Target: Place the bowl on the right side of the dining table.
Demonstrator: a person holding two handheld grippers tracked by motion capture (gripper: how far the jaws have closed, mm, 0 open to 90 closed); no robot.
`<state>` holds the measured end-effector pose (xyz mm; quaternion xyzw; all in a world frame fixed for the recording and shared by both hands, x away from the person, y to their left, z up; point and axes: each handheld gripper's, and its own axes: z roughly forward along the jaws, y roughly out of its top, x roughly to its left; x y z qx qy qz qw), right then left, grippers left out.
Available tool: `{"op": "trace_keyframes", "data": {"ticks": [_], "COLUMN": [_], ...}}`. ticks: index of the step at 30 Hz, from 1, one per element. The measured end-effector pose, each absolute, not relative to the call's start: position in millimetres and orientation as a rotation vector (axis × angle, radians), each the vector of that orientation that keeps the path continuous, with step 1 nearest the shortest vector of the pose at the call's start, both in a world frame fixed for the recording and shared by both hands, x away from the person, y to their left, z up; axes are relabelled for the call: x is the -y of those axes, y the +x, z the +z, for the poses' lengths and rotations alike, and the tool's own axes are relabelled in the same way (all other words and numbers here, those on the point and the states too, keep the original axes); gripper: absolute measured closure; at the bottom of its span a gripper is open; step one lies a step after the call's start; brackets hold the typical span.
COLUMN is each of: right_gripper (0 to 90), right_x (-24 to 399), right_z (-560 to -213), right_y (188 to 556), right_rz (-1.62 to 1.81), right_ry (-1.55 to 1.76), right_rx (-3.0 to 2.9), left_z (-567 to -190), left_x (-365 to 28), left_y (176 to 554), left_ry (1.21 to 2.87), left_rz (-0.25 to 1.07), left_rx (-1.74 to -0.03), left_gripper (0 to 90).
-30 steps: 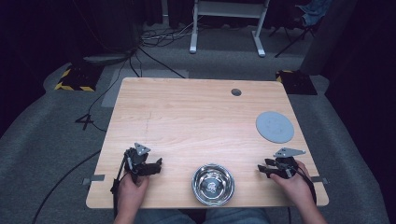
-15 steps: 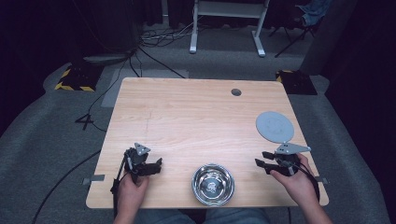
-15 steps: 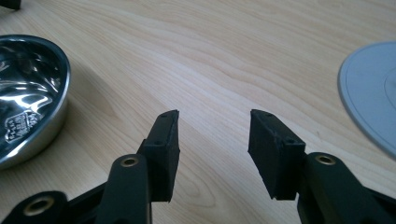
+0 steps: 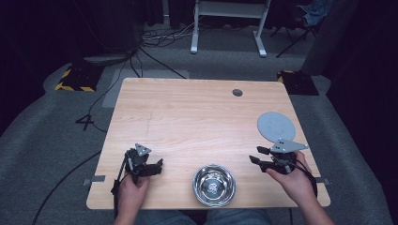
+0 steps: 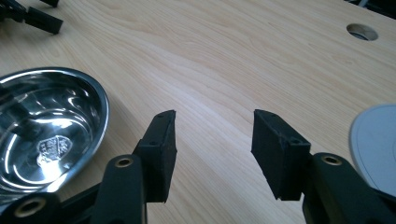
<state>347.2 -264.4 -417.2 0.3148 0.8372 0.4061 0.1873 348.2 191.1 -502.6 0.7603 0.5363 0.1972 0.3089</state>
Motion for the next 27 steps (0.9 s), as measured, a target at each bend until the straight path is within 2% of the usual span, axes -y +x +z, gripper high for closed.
{"op": "trace_keyframes", "data": {"ticks": [11,17,27], "right_gripper": [50.9,55.9,55.9], "right_x": [240.4,227.1,201.4], "right_z": [-419.5,-422.6,-437.3], "right_y": [351.9,350.0,348.5], "right_rz": [1.2,1.212,1.189], "right_ry": [0.919,0.948,0.962], "right_rx": [-2.399,-2.461,-2.6], "left_z": [-502.6,-502.6,-502.6], "left_x": [-191.1,-191.1,-191.1], "left_y": [348.2,348.2,348.2], "left_ry": [2.009,2.009,2.009], "left_rz": [0.521,0.521,0.521], "left_rx": [-1.417,-1.417,-1.418], "left_gripper": [13.8,13.7,13.8]}}
